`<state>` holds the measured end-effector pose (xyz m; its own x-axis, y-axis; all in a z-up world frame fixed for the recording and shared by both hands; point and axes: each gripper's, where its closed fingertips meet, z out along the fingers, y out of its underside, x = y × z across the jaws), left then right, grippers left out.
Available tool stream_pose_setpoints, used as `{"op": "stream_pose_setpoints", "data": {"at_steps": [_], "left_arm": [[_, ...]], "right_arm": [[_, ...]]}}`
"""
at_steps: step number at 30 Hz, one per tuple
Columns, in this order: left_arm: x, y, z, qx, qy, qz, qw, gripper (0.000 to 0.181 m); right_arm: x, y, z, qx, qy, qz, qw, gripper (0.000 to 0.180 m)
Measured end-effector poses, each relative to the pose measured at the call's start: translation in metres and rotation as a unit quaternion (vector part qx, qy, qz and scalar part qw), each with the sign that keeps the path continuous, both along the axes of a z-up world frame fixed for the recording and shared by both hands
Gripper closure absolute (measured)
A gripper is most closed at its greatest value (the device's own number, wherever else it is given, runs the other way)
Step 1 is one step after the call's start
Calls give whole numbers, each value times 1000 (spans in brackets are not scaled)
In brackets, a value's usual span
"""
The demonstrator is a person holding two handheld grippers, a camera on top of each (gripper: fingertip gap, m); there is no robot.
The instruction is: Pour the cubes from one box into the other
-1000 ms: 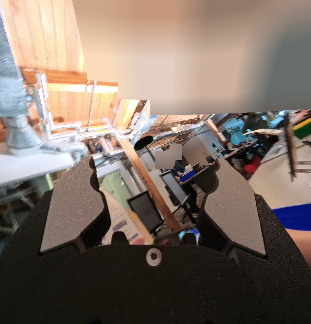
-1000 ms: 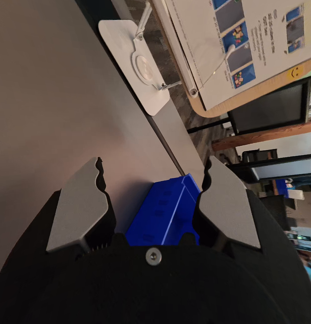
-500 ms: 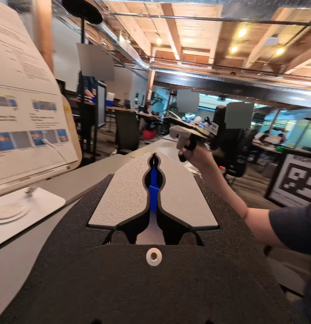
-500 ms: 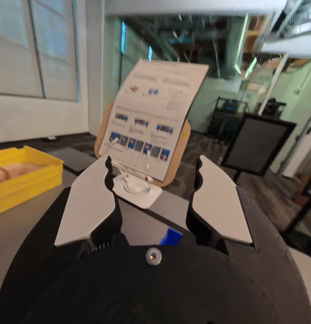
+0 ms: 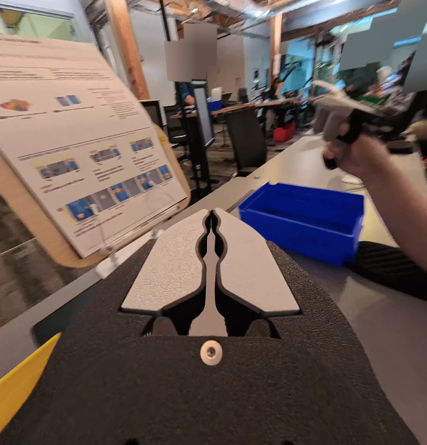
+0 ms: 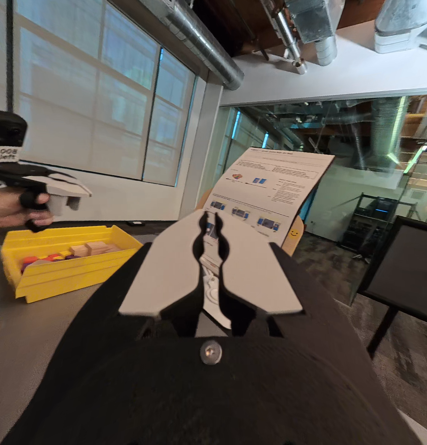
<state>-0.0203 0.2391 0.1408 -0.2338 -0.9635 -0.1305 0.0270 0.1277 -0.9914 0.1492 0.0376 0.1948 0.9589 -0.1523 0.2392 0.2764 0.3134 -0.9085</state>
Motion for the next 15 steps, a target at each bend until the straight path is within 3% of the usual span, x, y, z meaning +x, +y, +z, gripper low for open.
{"op": "stream_pose_setpoints", "data": {"at_steps": [8,12,15], "left_arm": [[-37,47,18,60,12,174,983,181],[-73,65,46,18,-48,212,976,181],[-94,107,43,-2,-25,279,960,181]], "right_arm": [[15,-6,-2,6,41,-4,999,179],[21,-16,2,7,64,-11,998,179],[26,-25,7,7,65,-33,997,179]]}}
